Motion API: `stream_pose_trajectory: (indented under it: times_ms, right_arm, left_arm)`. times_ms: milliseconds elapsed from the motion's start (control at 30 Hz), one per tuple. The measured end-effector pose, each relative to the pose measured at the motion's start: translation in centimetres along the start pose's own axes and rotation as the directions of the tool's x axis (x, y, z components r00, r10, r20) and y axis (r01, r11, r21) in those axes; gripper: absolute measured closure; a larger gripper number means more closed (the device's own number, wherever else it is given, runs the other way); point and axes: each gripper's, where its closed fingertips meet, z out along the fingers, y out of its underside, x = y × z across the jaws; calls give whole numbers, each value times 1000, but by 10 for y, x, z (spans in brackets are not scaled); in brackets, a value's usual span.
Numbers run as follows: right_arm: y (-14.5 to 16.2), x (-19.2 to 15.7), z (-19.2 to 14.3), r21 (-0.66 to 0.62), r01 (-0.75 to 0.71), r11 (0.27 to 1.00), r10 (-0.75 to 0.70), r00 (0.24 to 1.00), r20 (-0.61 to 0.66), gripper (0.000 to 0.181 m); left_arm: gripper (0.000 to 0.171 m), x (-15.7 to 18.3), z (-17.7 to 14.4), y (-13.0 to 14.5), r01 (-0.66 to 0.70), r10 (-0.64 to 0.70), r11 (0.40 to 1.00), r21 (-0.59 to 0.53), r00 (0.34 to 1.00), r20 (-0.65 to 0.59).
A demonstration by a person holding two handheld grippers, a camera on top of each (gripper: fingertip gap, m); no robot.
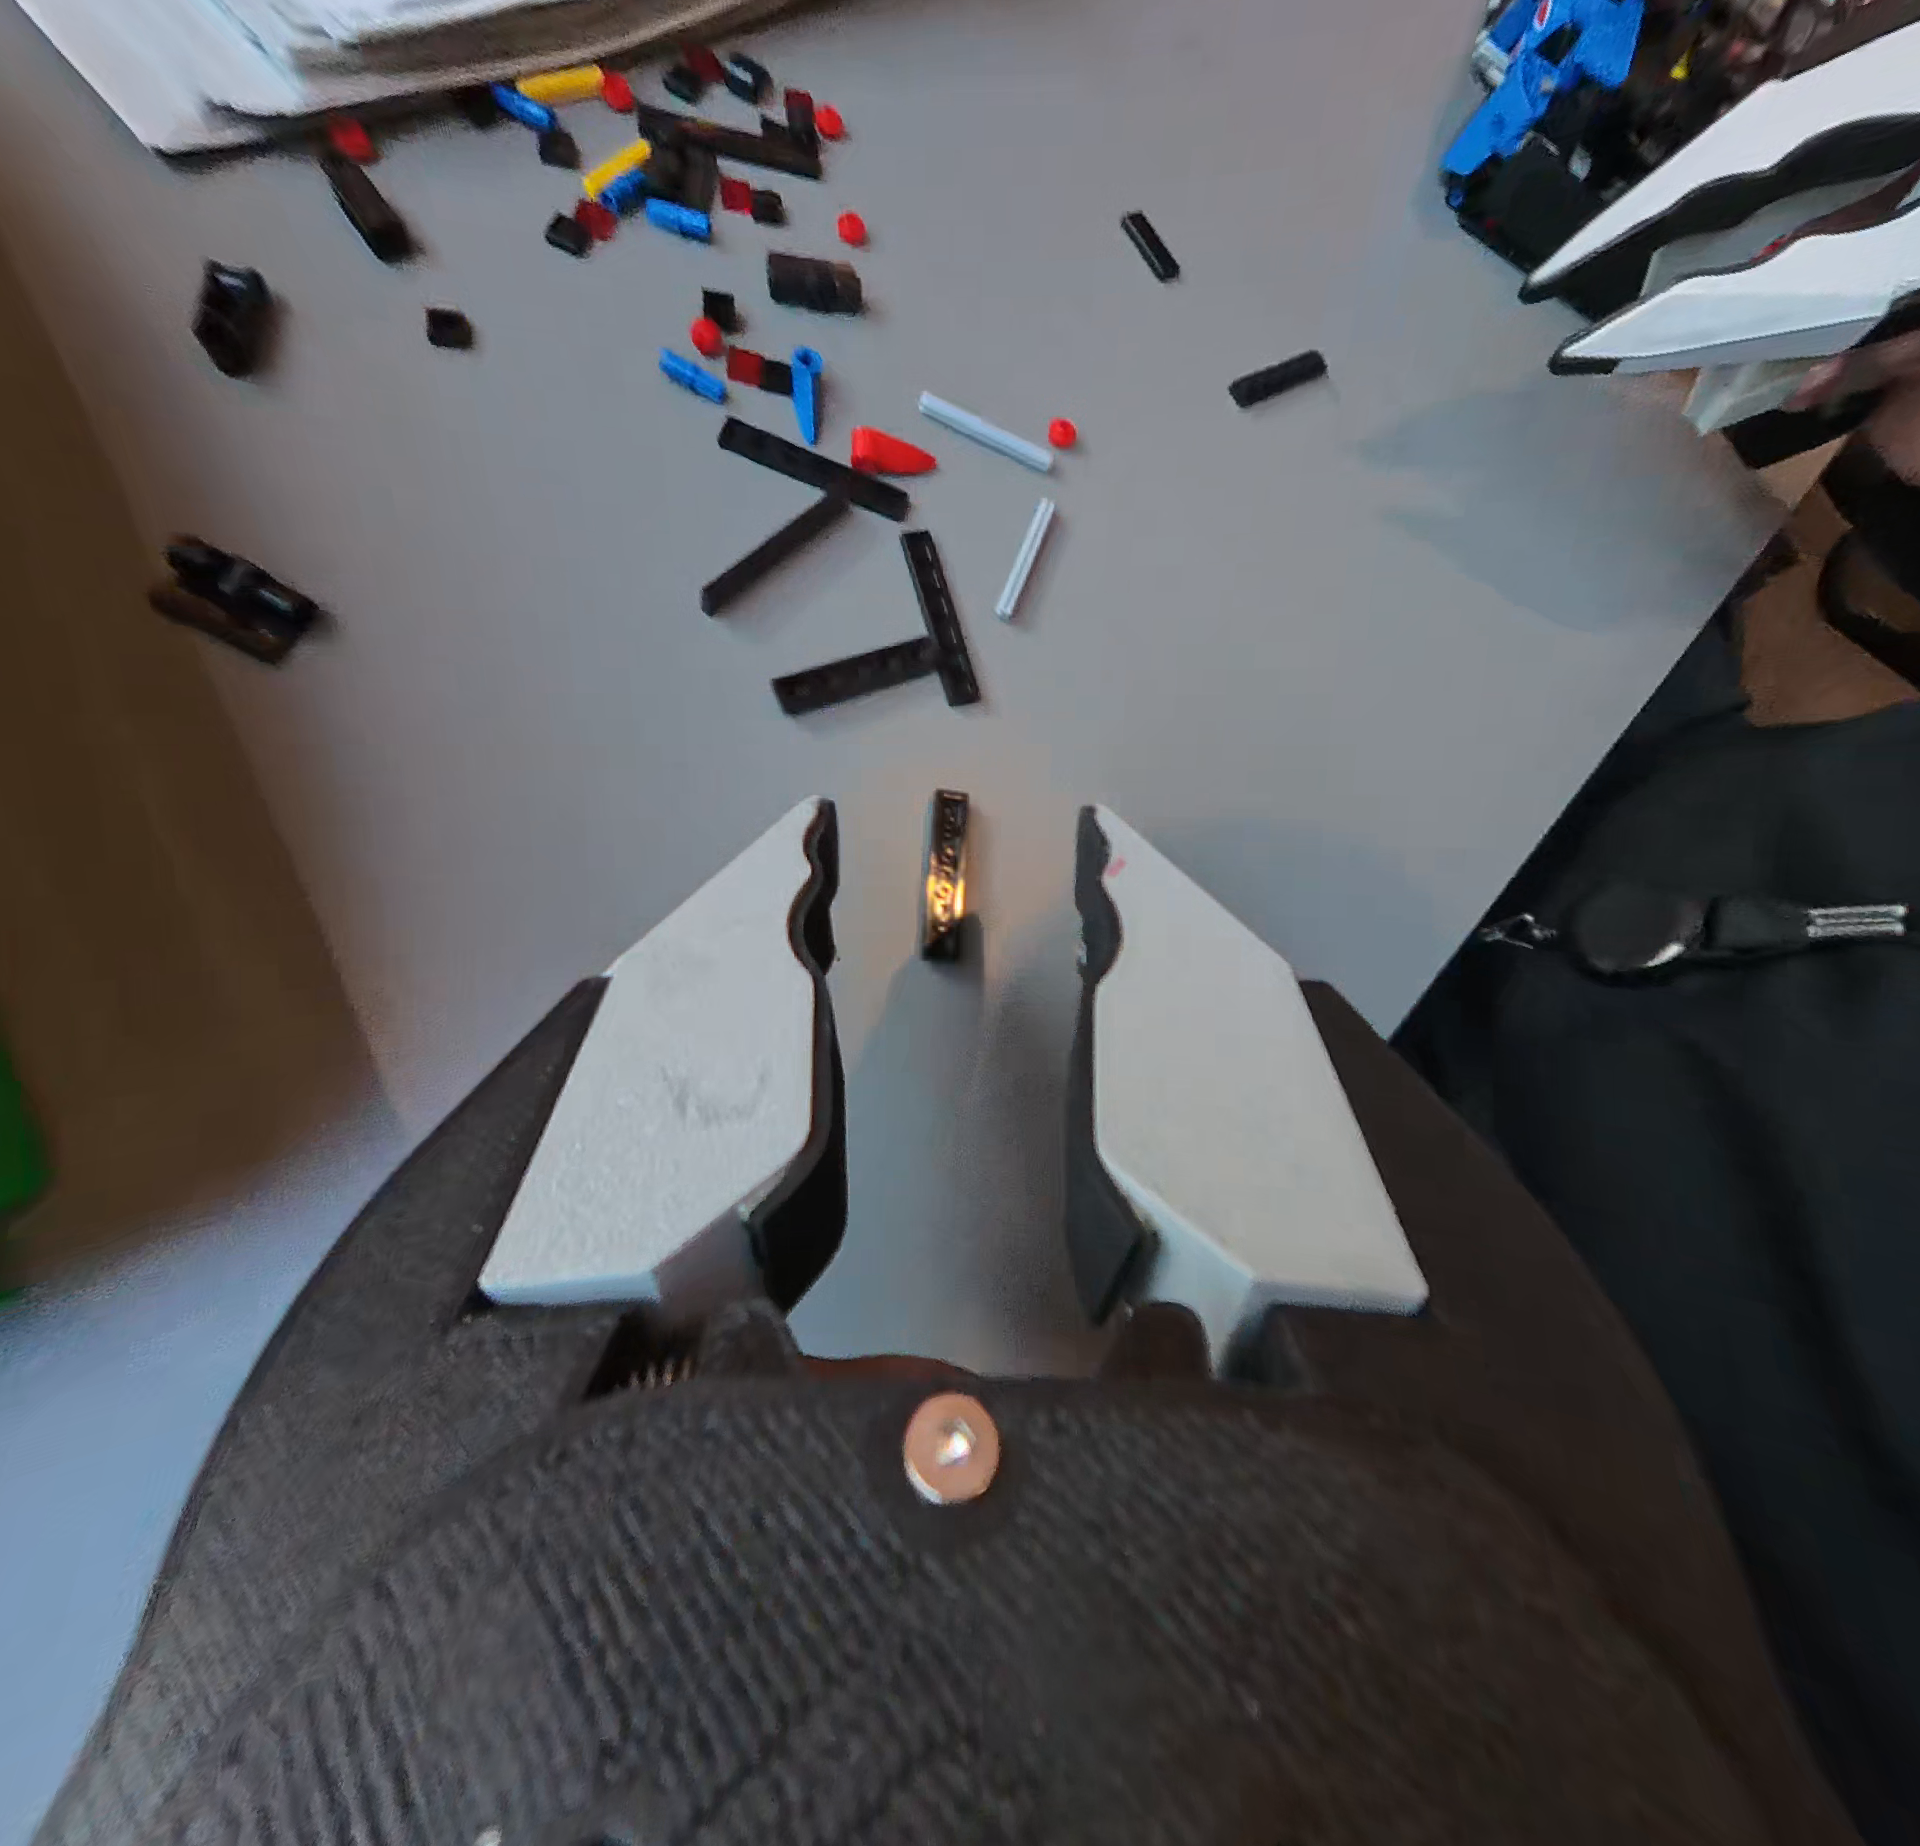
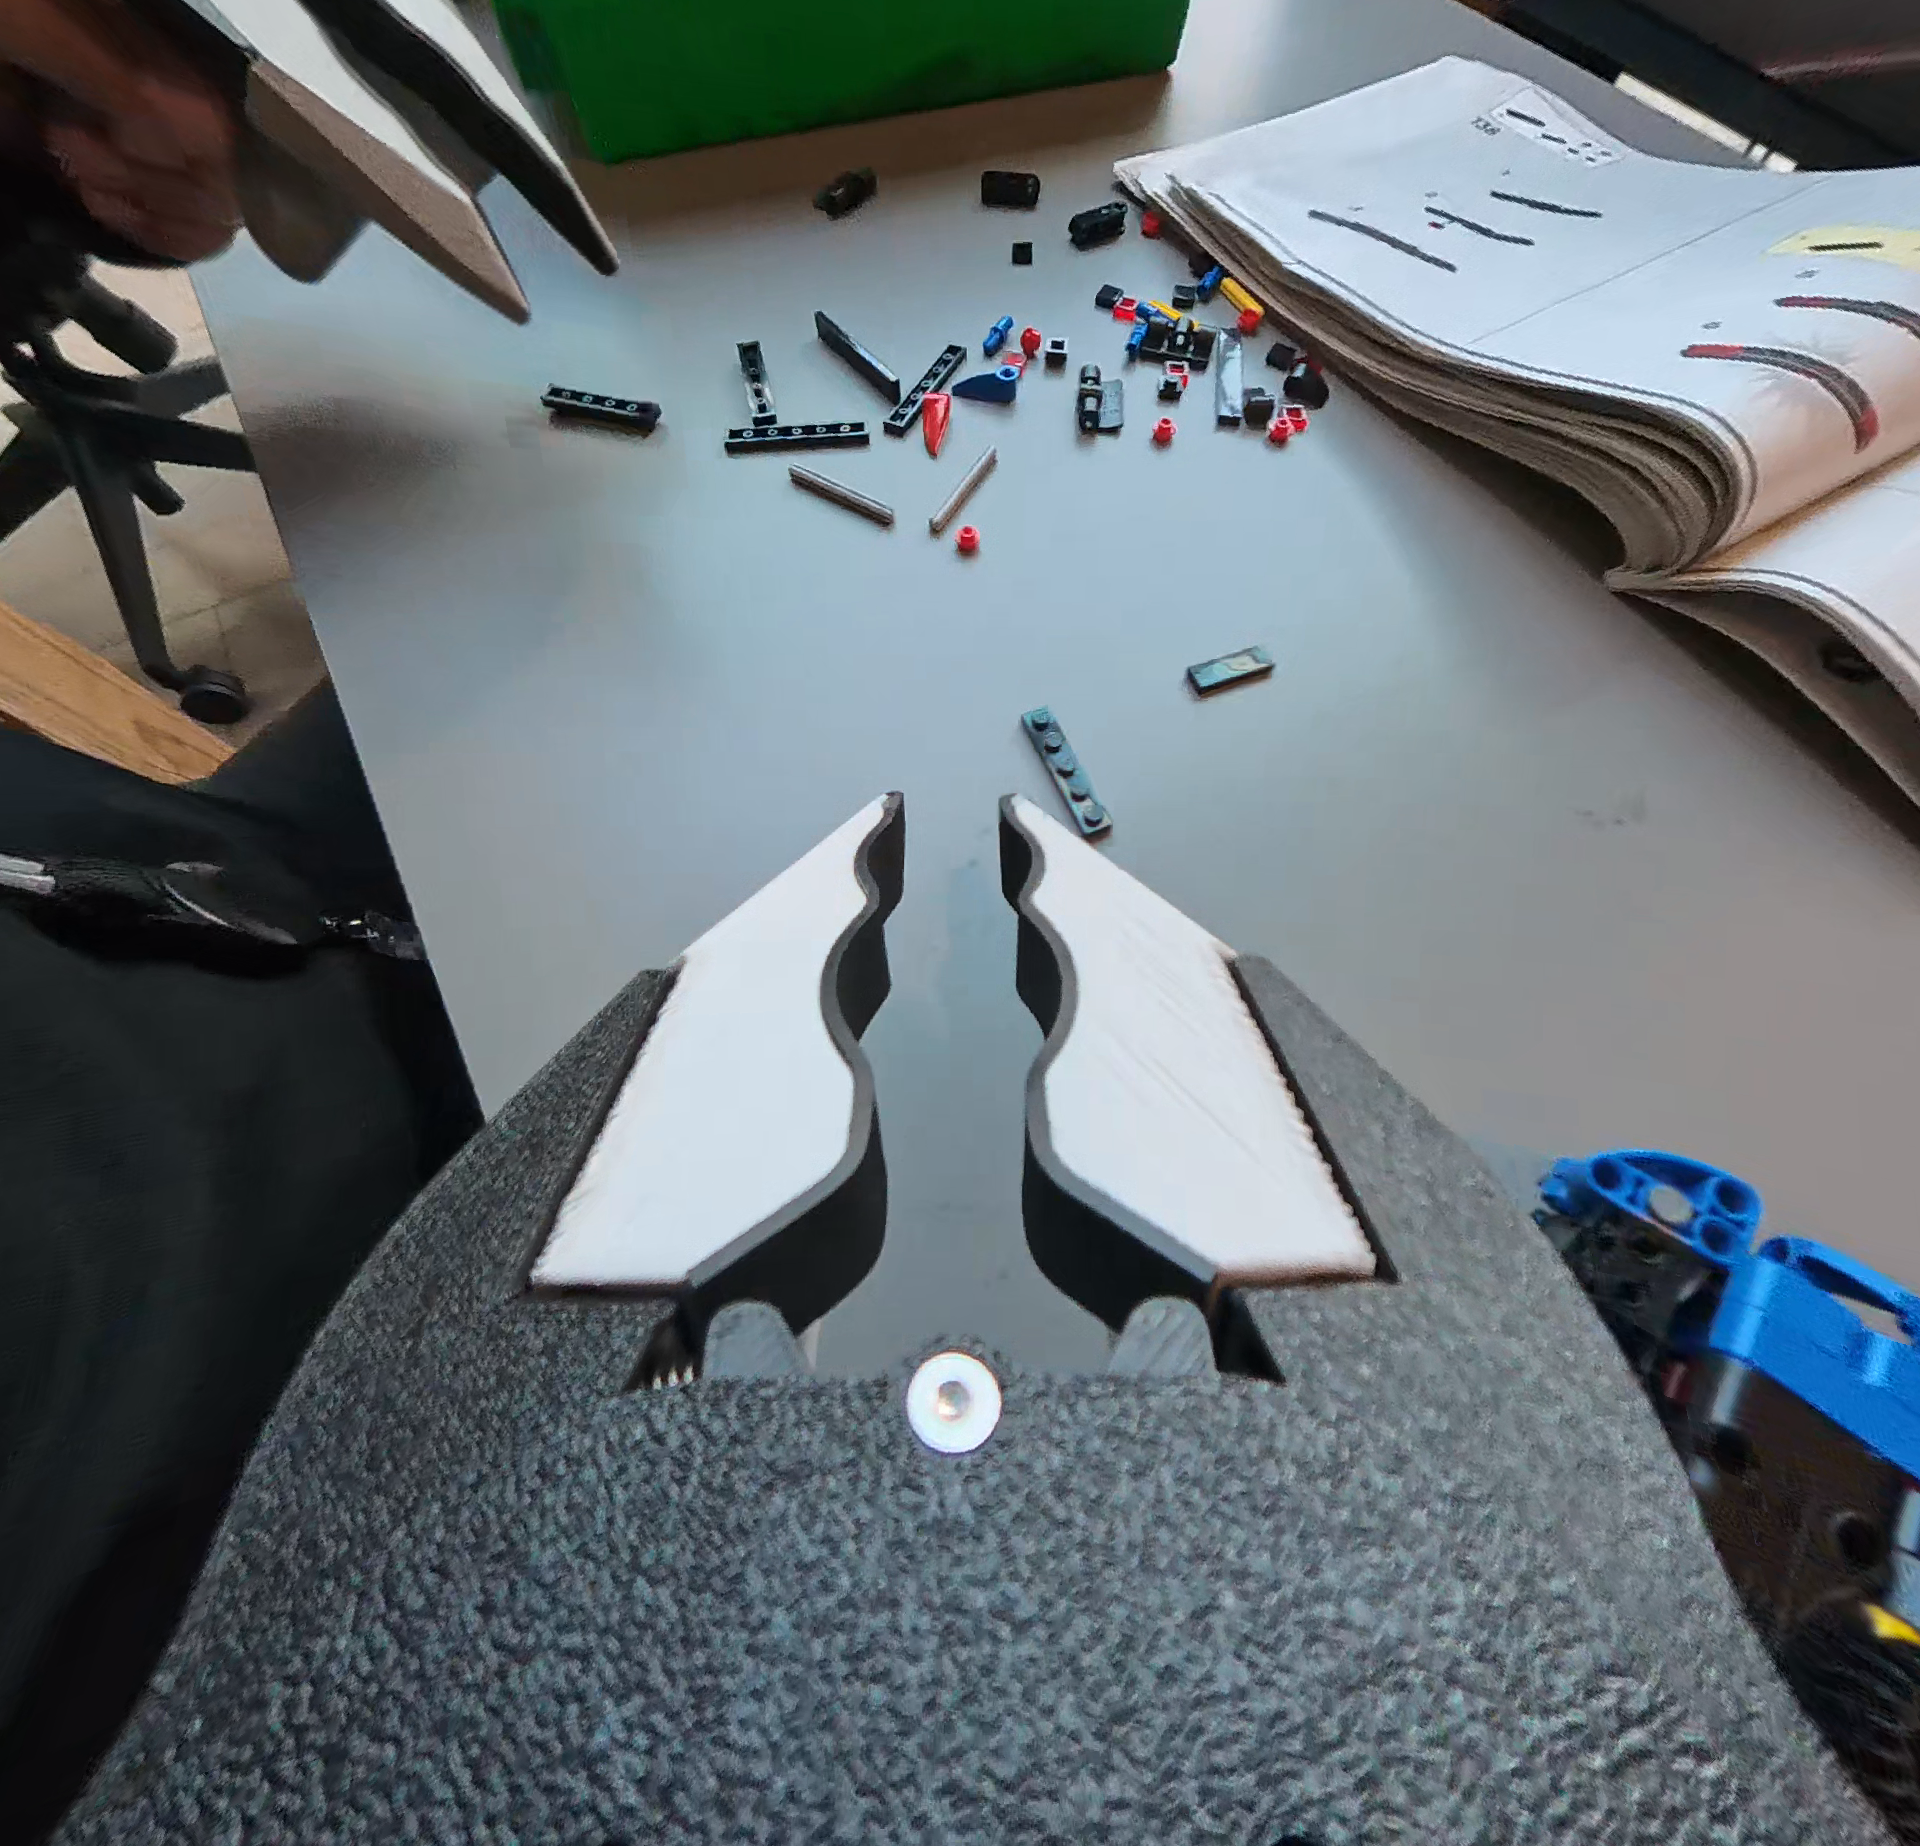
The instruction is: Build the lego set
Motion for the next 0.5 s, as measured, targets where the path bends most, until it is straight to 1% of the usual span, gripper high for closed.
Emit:
stream_pose_trajectory:
  times_ms: [100,200,333,367,433,500]
  right_arm:
    - [4,-15,4,21,7,1000,-7,1000,29,164]
    - [13,-22,8,0,12,1000,-12,999,43,164]
    - [7,-23,2,44,77,996,-78,997,12,167]
    - [9,-23,2,35,91,995,-91,996,4,167]
    - [11,-23,2,29,95,995,-95,995,2,167]
    - [10,-23,1,37,92,995,-92,996,4,167]
  left_arm:
    - [130,5,5,11,-13,14,999,-36,1000,25]
    - [132,9,10,19,-42,46,995,-87,998,38]
    - [135,3,15,30,-81,98,982,-168,991,94]
    - [138,1,15,32,-89,110,979,-184,988,108]
    - [153,-1,16,32,-111,136,977,-184,982,128]
    - [163,-2,17,32,-117,144,975,-190,980,137]
